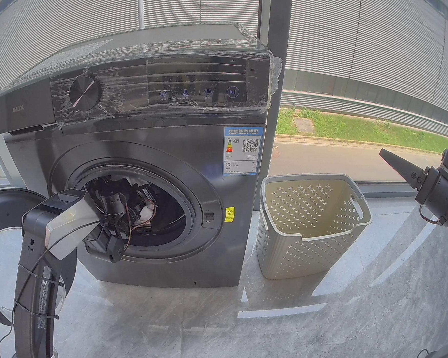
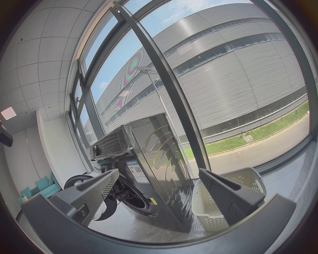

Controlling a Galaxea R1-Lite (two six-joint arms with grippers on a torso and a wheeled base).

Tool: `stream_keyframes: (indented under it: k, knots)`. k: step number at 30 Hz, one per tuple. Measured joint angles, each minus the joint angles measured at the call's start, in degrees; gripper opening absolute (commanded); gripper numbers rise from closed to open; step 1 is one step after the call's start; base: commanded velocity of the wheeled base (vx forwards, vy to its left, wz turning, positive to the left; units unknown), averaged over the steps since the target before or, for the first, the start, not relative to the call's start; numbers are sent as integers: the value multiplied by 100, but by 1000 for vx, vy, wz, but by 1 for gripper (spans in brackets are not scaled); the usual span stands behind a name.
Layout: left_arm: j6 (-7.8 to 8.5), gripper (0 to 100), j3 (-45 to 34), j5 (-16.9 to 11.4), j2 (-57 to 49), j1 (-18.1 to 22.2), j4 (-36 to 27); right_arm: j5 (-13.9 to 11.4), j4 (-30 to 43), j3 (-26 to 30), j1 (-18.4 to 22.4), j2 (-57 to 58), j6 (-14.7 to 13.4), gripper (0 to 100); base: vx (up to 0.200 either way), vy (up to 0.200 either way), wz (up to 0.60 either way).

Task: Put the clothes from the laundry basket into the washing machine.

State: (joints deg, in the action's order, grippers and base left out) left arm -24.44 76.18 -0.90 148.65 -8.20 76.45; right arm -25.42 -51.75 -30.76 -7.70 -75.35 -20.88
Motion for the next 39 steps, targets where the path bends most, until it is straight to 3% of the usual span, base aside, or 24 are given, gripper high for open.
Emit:
stream_keyframes:
  k: [7,11,15,24,33,39]
  knots:
    - [386,100,1123,35,336,118,-20,2,0,0,7,0,-2,100,0,0,0]
    - [436,100,1447,30,466,129,-9,2,0,11,13,0,-2,100,0,0,0]
    - [375,100,1206,39,430,94,30,5,0,11,18,2,-2,100,0,0,0]
    - [107,100,-885,123,-205,-41,356,5,0,15,16,5,-2,100,0,0,0]
    - [4,100,-3429,194,-1365,-297,901,2,0,11,11,10,-9,100,0,0,0]
    - [20,100,-4859,224,-2831,-662,1100,0,0,9,-1,30,-5,100,0,0,0]
